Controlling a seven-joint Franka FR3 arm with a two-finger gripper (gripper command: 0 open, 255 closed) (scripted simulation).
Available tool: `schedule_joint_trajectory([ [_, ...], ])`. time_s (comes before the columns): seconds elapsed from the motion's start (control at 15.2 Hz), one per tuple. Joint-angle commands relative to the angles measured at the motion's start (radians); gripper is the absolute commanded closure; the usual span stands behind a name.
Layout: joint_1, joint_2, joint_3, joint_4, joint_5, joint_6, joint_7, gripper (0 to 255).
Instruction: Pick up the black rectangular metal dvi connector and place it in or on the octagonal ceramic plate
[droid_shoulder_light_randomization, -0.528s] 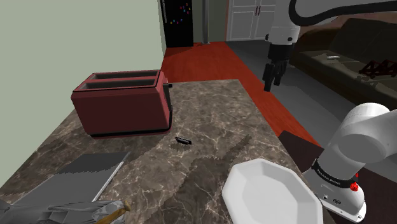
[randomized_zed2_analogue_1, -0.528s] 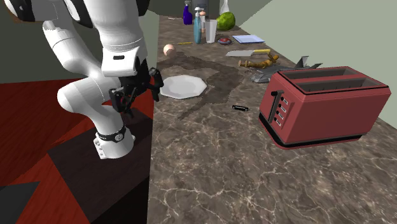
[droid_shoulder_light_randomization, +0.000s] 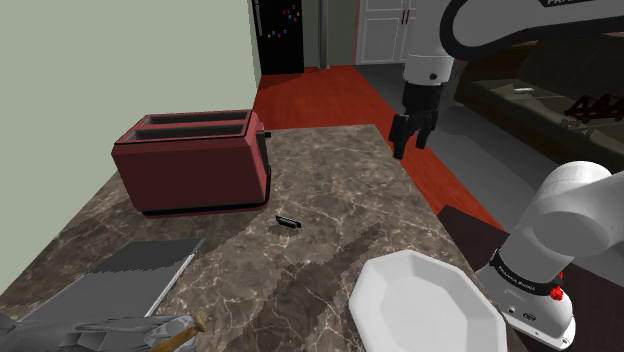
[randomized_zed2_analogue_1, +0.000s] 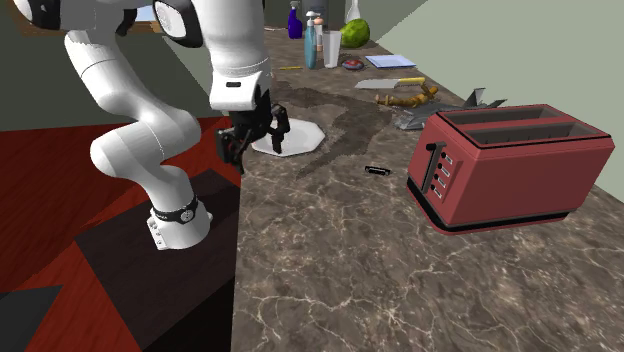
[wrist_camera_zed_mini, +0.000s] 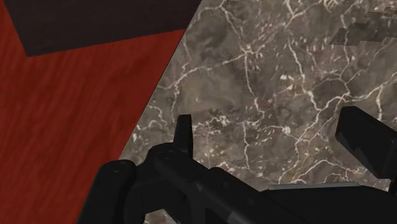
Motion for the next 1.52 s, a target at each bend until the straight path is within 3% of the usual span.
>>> schedule_joint_trajectory([
  [0.0,0.009,0.025,0.063,0.005,0.036,0.037,0.094,0],
  [0.4,0.009,0.144,0.235,0.066,0.094,0.145,0.347,0],
  [0.79,-0.029,0.331,0.409,0.187,0.070,0.250,0.618,0],
  [1.12,-0.076,0.540,0.550,0.332,-0.049,0.317,0.881,0],
  [1.45,-0.068,0.811,0.639,0.521,-0.281,0.330,1.189,0],
])
